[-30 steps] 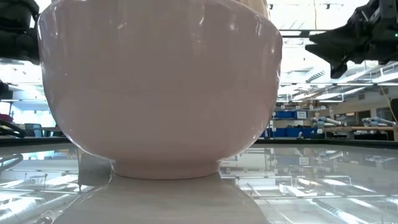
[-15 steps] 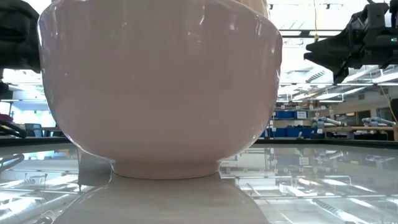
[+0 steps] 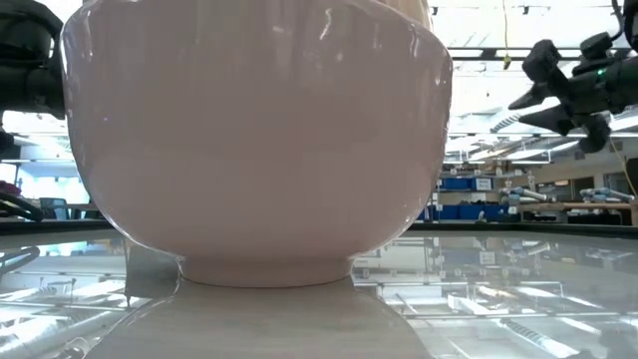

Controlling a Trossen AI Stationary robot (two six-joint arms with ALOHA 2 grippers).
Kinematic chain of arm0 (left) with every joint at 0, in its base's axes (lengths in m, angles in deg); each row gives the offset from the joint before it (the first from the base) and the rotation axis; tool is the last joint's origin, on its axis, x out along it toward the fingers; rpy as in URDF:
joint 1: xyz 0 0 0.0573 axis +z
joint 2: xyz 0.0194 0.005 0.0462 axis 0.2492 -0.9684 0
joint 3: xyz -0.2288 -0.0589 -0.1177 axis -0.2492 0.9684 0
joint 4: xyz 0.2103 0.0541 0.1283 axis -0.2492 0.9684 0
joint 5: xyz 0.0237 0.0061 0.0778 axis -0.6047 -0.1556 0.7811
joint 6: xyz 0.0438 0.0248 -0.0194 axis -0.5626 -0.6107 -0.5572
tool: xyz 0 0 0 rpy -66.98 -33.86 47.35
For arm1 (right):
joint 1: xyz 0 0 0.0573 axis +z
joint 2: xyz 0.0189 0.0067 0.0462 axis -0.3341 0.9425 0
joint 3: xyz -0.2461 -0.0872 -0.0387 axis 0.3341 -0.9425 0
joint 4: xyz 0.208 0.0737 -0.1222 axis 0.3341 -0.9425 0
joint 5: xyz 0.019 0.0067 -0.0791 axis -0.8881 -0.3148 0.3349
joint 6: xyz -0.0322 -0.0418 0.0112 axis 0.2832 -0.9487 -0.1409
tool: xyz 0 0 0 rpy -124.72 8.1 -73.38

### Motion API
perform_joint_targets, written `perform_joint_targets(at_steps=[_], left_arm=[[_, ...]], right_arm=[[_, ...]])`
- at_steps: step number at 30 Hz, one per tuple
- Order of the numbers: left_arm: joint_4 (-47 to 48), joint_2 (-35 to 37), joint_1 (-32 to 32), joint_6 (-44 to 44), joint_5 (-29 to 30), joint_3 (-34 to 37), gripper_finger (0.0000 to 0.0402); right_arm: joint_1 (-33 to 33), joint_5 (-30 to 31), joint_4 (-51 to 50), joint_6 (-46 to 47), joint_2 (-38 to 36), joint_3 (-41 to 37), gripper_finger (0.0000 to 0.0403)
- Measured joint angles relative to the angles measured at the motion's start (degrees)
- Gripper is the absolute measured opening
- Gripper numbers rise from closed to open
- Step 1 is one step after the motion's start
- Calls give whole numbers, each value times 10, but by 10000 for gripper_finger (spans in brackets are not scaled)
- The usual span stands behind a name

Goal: Nest bowls inside each other
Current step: Return to Home Position

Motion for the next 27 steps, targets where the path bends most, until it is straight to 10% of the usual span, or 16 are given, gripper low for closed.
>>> perform_joint_targets(at_steps=[9,27], left_arm=[[0,0,0,0,0,0,160],[0,0,0,0,0,0,160]], right_arm=[[-1,33,-1,-95,0,-3,138],[1,-128,-65,-273,0,-4,135]])
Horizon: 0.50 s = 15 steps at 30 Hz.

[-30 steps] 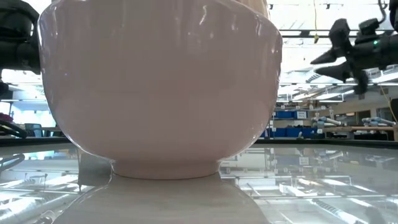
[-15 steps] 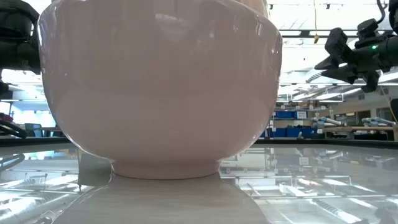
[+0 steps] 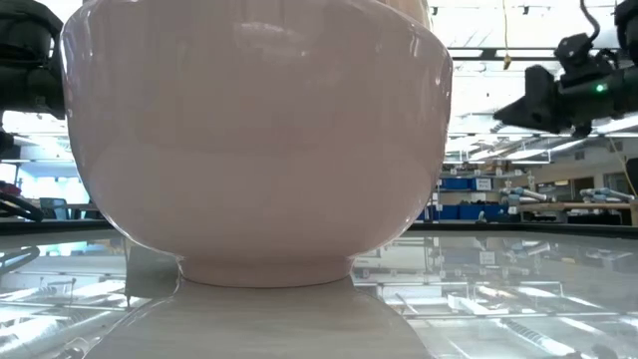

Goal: Nest bowls inside each other
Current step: Return to Home Position

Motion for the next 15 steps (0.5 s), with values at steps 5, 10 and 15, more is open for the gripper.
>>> perform_joint_targets(at_steps=[5,10,15], left_arm=[[0,0,0,0,0,0,160],[0,0,0,0,0,0,160],[0,0,0,0,0,0,160]], right_arm=[[0,-117,-37,81,0,0,135],[0,-260,-27,71,0,0,135],[0,-400,-44,12,0,0,135]])
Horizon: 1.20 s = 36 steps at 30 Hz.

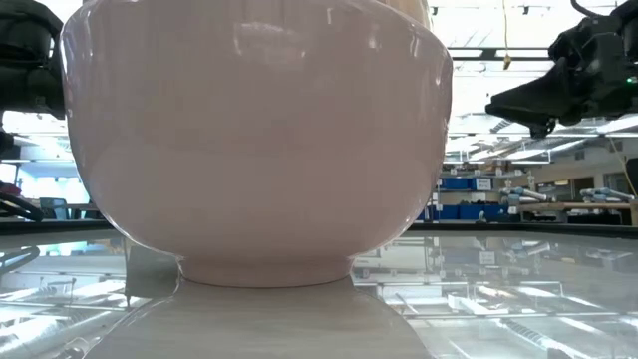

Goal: Nest bowls inside each other
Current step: Return to Home Position

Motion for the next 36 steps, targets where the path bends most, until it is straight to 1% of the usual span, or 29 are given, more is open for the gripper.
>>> perform_joint_targets(at_steps=[1,4,7,11,36], left_arm=[[0,0,0,0,0,0,160],[0,0,0,0,0,0,160],[0,0,0,0,0,0,160],[0,0,0,0,0,0,160],[0,0,0,0,0,0,160]], right_arm=[[0,-13,0,-5,0,0,135],[0,-10,1,0,0,0,135],[0,7,9,49,0,0,135],[0,7,10,87,0,0,135],[0,5,11,89,0,0,135]])
